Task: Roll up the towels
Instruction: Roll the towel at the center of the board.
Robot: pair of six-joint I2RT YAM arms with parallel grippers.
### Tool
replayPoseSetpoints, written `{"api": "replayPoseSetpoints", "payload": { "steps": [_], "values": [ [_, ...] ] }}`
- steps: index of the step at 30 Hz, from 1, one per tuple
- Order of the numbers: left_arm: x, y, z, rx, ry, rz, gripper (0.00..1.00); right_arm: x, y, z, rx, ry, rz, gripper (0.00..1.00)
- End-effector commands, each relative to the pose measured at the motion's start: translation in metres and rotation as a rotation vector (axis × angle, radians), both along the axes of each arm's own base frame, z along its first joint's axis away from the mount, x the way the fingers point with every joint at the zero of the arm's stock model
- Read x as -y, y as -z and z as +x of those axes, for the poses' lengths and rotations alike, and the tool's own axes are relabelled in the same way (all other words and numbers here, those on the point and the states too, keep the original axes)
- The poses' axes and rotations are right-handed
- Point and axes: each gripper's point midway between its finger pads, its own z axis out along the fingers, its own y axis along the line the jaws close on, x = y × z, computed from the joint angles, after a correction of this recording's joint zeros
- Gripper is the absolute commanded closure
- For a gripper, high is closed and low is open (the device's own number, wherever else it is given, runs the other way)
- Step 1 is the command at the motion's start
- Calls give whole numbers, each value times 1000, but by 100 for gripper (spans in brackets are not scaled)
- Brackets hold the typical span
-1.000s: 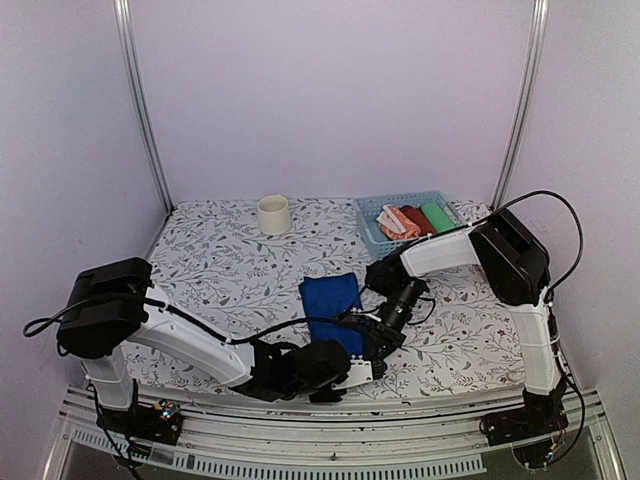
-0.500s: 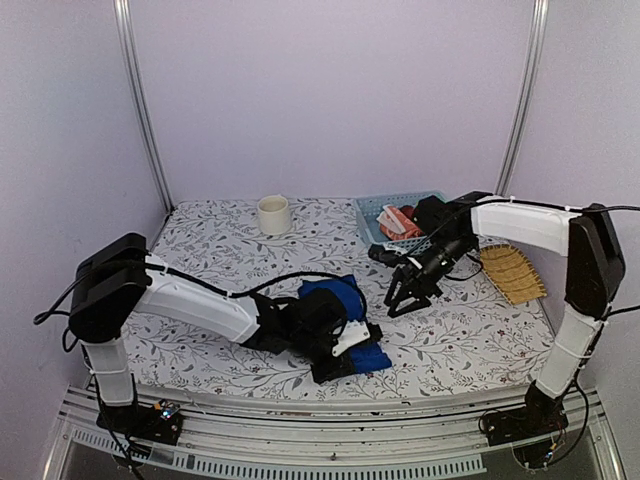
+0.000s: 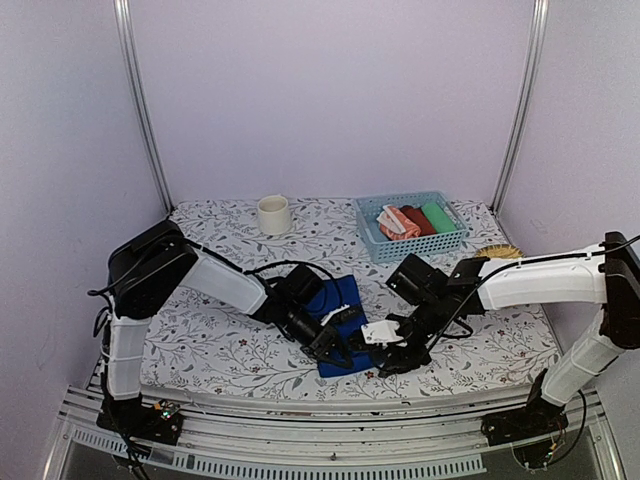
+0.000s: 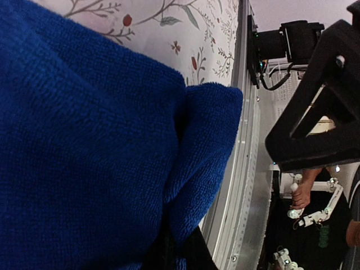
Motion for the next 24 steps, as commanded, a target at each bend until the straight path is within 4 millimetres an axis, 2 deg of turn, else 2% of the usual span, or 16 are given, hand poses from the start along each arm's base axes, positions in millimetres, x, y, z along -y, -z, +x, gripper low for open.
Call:
{"api": "replayPoseSetpoints", "payload": {
  "steps": [1,8,13,15,17,20,23,24],
  "values": [
    [-17,22,-11,-214,-43,88,100,-28,3,37,246,37,28,56],
    [-19,24,-8,-225,-57,93,100,-38,27,30,277,-37,-3,57],
    [-20,26,-5,-225,-65,95,100,-43,38,29,273,-53,-7,60],
    [-20,26,-4,-220,-66,95,100,-44,41,28,268,-62,-9,66],
    [-21,25,-1,-196,-72,98,97,-43,49,25,246,-77,-31,78],
    [-22,12,5,-90,-68,73,90,-38,56,11,159,-110,-61,94],
    [-30,-5,22,139,-125,70,79,-34,53,-11,17,-141,-64,97],
    [-33,-26,29,248,-157,39,76,-32,51,-17,-43,-142,-65,97]
  ]
}}
